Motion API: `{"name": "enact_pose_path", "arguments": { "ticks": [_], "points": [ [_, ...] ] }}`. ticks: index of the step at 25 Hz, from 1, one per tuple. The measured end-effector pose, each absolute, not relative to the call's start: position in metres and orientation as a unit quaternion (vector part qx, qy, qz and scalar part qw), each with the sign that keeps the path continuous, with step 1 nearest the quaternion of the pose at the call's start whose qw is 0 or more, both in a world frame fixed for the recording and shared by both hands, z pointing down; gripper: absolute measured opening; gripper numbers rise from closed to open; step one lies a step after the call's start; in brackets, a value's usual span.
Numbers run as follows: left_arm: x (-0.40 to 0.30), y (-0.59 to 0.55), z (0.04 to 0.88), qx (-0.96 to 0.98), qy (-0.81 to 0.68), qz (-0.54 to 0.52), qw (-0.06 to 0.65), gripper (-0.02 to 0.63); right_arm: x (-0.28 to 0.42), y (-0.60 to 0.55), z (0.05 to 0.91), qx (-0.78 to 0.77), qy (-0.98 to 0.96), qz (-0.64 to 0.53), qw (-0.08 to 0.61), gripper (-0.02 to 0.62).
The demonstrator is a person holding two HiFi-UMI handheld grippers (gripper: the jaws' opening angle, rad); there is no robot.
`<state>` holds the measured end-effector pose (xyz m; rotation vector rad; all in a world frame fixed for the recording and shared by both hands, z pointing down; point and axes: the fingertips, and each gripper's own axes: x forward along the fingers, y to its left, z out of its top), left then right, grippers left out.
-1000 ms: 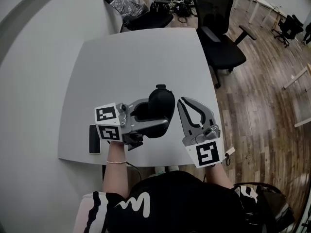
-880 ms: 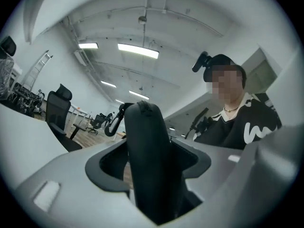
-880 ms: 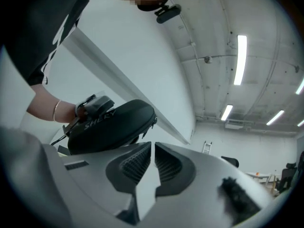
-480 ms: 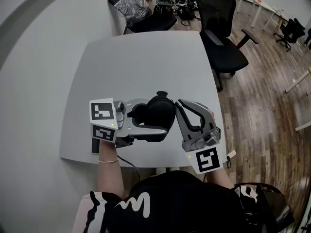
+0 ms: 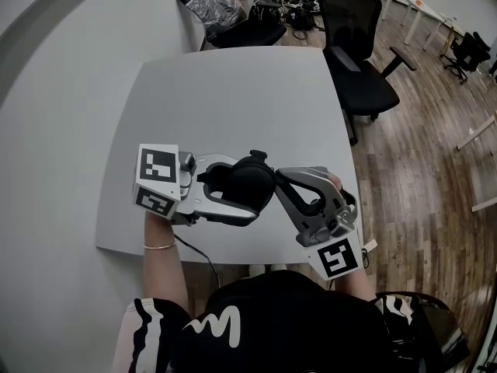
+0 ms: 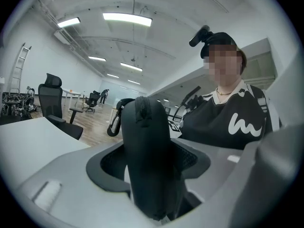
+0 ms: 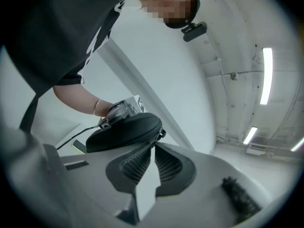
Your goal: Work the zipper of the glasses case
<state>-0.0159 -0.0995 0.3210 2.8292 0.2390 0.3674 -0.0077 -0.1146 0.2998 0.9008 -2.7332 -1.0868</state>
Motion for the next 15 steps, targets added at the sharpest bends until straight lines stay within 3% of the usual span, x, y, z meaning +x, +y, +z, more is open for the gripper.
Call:
{"name": "enact_pose_path", "arguments": {
  "ticks": [15],
  "points": [
    [-0.020, -0.089, 0.326, 0.967, 0.131, 0.149, 0.162, 0.272, -0.005, -0.106, 0.285, 0.271, -0.897, -0.348, -0.003, 0.009]
  ]
}}
